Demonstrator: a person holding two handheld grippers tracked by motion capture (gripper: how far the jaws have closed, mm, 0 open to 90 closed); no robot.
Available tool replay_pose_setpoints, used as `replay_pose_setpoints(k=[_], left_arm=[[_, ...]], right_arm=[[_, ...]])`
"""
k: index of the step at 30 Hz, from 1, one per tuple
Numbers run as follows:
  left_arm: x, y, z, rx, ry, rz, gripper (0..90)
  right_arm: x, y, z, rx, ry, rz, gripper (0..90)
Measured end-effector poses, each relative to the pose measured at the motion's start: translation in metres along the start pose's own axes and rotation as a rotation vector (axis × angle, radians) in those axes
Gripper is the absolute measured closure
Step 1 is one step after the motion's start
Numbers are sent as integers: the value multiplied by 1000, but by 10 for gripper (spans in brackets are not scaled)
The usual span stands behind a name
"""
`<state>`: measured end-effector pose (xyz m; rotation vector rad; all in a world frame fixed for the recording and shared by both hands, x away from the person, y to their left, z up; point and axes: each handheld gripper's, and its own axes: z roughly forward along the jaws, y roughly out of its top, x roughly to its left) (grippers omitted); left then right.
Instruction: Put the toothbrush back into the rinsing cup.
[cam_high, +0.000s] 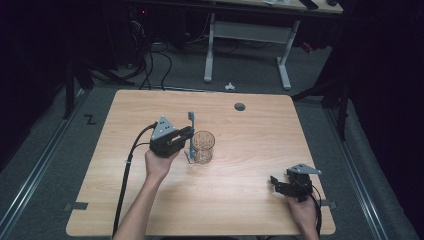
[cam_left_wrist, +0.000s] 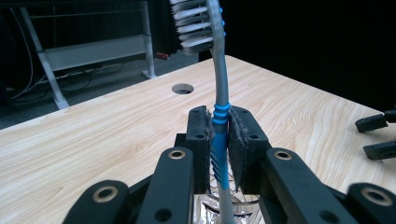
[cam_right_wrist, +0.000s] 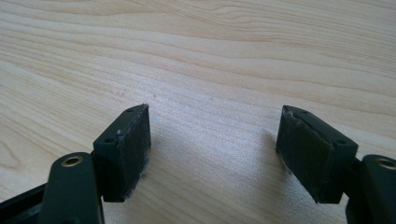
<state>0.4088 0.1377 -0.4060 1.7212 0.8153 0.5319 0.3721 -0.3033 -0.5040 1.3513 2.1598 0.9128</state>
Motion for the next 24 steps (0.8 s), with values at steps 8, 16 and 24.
replay_pose_setpoints(k=[8, 16, 24], left_arm=[[-1, -6, -2, 2, 1, 11, 788], [-5, -11, -5, 8, 9, 55, 793], [-9, -13, -3, 10, 9, 92, 795]], right_arm=[[0, 0, 0, 0, 0, -1, 265], [0, 0, 0, 0, -2, 1, 265], [0, 0, 0, 0, -2, 1, 265]])
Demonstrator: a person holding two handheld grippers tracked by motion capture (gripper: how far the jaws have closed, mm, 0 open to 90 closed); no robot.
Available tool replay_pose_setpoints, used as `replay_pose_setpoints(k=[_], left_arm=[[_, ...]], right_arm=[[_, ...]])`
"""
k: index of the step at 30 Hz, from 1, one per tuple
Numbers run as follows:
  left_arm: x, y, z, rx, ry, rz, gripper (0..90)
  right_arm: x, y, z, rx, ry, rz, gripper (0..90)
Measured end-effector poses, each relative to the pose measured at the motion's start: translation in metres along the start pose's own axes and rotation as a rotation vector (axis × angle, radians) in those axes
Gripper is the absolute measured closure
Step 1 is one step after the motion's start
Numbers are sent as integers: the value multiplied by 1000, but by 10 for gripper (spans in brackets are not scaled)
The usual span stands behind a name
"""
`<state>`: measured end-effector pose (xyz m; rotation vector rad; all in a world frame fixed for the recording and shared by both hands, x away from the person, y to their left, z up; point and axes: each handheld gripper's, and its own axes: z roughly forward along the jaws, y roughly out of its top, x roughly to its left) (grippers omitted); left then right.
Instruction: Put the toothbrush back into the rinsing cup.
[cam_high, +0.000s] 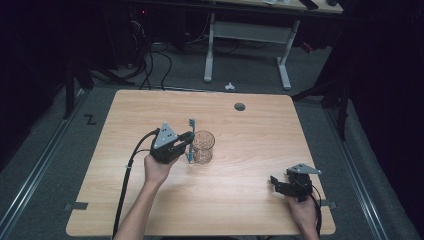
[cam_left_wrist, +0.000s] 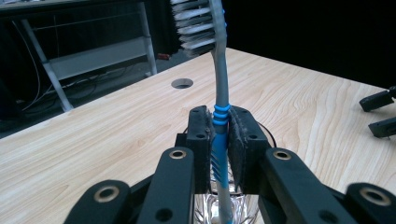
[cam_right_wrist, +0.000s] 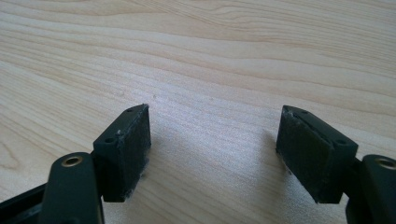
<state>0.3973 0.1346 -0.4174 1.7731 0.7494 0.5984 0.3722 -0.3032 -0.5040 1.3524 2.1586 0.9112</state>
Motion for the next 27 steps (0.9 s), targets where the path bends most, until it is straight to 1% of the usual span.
replay_pose_setpoints(k=[12, 21, 25, 27], left_arm=[[-1, -10, 1, 1, 5, 2, 796], [-1, -17, 2, 2, 9, -18, 795], [-2, -18, 2, 4, 13, -12, 795], [-2, -19, 2, 12, 19, -4, 796]], right_arm=[[0, 0, 0, 0, 0, 0, 265], [0, 0, 0, 0, 0, 0, 265], [0, 0, 0, 0, 0, 0, 265], [0, 0, 0, 0, 0, 0, 265]])
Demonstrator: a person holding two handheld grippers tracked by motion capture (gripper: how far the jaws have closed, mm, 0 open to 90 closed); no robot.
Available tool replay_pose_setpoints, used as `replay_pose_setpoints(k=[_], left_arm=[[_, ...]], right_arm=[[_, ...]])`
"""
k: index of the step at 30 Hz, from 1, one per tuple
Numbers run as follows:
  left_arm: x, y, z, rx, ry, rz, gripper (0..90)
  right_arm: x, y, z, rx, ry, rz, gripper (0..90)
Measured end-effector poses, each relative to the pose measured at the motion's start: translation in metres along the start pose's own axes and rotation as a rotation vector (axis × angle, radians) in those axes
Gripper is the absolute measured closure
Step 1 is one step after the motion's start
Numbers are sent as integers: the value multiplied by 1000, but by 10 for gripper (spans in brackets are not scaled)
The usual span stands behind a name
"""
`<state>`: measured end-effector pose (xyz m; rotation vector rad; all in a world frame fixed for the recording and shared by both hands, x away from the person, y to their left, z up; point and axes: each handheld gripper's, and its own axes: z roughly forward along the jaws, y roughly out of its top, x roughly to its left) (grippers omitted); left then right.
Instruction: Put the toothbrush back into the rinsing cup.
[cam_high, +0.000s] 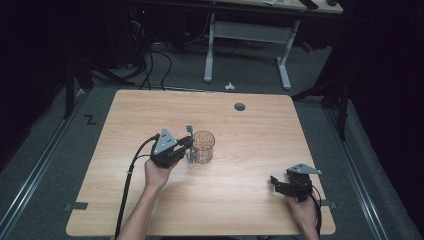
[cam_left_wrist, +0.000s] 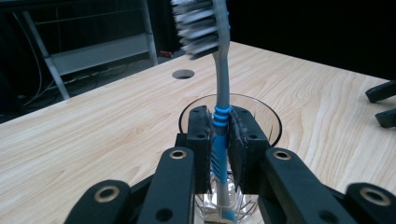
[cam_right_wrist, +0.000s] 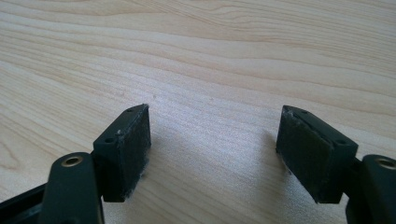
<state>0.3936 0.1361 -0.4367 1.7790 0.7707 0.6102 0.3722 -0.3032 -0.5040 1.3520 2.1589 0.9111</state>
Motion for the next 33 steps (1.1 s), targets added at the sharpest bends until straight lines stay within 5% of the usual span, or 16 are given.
replay_pose_setpoints(k=[12, 33], left_arm=[[2, -3, 1, 11, -7, -33, 781], [6, -6, -5, 12, -6, -115, 541]], right_arm=[[0, 0, 0, 0, 0, 0, 265], [0, 0, 0, 0, 0, 0, 265]])
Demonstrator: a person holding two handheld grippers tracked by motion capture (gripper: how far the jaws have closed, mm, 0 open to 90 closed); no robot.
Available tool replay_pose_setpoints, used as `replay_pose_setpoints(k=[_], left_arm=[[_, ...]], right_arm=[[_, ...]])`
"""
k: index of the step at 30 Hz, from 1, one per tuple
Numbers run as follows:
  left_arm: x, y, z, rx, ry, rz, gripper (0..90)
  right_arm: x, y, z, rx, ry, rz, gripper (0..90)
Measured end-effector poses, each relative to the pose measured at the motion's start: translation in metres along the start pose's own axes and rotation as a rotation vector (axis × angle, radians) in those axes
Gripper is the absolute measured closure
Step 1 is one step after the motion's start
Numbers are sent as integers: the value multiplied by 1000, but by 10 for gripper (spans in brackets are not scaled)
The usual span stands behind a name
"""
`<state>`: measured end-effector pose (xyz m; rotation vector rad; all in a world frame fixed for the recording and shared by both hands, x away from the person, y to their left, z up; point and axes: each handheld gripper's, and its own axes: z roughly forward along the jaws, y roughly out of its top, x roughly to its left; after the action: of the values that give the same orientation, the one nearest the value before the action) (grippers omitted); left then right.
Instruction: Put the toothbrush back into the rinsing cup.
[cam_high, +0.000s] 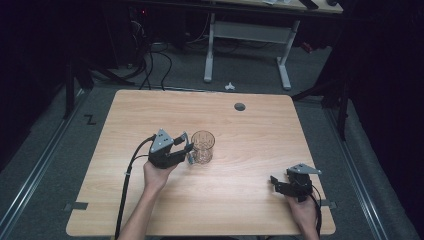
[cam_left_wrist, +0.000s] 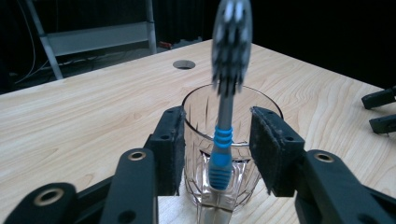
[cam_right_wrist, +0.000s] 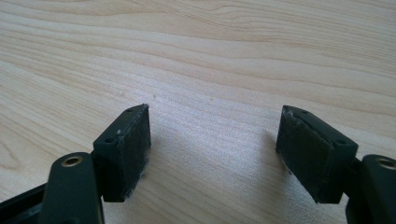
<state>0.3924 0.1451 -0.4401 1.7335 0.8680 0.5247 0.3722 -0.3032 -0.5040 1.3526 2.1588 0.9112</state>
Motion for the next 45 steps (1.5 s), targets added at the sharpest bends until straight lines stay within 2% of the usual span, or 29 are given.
replay_pose_setpoints(k=[8, 20, 24, 27, 45], left_arm=[[4, -4, -9, 1, 7, -33, 492], [1, -2, -17, 24, 7, -34, 446], [0, -1, -21, 31, 12, -23, 435], [-1, -1, -24, 26, 18, -16, 434], [3, -13, -44, 18, 58, -39, 455]], right_arm=[[0, 0, 0, 0, 0, 0, 265], [0, 0, 0, 0, 0, 0, 265], [0, 0, 0, 0, 0, 0, 265], [0, 0, 0, 0, 0, 0, 265], [0, 0, 0, 0, 0, 0, 265]])
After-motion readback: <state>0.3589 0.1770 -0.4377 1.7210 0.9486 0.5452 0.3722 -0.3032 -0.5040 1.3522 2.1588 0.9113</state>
